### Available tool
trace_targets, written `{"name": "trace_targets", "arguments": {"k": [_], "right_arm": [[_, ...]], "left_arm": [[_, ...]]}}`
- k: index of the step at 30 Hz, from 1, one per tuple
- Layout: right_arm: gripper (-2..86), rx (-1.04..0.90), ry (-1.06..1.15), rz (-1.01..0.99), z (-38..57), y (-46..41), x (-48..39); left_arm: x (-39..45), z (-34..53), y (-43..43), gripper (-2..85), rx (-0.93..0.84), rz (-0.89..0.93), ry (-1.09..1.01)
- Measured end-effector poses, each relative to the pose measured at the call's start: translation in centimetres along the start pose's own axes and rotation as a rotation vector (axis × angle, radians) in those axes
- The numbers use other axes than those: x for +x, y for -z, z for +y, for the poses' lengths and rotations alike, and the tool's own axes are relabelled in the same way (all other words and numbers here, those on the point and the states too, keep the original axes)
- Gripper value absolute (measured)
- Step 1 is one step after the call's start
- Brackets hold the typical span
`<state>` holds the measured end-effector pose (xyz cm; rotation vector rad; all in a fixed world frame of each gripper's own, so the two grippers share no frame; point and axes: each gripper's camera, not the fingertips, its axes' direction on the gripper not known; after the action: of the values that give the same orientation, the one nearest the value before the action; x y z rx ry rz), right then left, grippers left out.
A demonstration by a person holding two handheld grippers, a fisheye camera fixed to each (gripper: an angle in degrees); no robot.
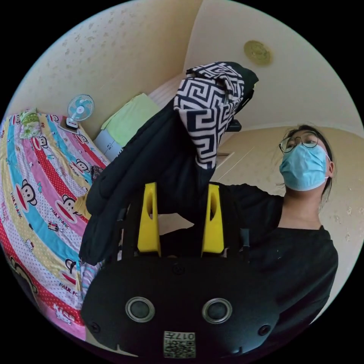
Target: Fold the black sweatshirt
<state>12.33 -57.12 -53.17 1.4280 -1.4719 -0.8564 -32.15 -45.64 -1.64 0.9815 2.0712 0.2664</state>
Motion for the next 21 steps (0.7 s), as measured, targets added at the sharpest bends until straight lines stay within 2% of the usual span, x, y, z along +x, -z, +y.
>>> {"name": "trace_targets", "arguments": {"k": [2,3,4,7,11,13,14,15,16,18,21], "right_arm": [[1.9,-0.015,0.016,0.004,-0.5,-0.9,-0.3],[1.9,-0.034,0.025,0.013,-0.5,-1.2,-0.4],[2.0,-0.049,0.027,0.020,-0.4,-1.4,-0.4],[2.0,-0.183,-0.023,0.086,1.4,-1.2,0.6],[2.0,-0.519,-0.271,0.067,10.9,2.1,2.9],[1.8,-0.670,-0.411,-0.055,17.3,4.1,2.5],[1.7,-0.728,-0.539,-0.149,21.1,5.7,1.7],[1.7,-0.712,-0.657,-0.221,23.9,7.7,0.4],[1.7,-0.687,-0.694,-0.235,24.8,8.6,-0.4],[1.7,-0.613,-0.738,-0.222,26.0,11.5,-3.0],[1.8,-0.625,-0.702,-0.205,24.3,11.7,-3.0]], "left_arm": [[0.4,-0.8,1.2,13.4,0.088,-0.026,0.023],[0.4,-0.9,1.8,9.4,0.119,-0.042,0.036],[0.4,-0.9,3.4,1.4,0.194,-0.070,0.060],[0.1,0.1,9.6,0.2,0.388,-0.161,0.156],[1.3,3.7,19.0,-0.5,0.595,-0.418,0.207],[1.7,4.9,21.5,-0.7,0.589,-0.472,0.231],[1.8,5.2,22.4,-0.8,0.525,-0.479,0.246],[1.9,5.1,22.6,-0.8,0.474,-0.480,0.256],[2.4,5.2,22.8,-0.9,0.410,-0.479,0.247],[4.4,5.5,23.2,-0.9,0.397,-0.512,0.204],[7.8,4.4,24.6,-0.8,0.350,-0.538,0.173]]}}
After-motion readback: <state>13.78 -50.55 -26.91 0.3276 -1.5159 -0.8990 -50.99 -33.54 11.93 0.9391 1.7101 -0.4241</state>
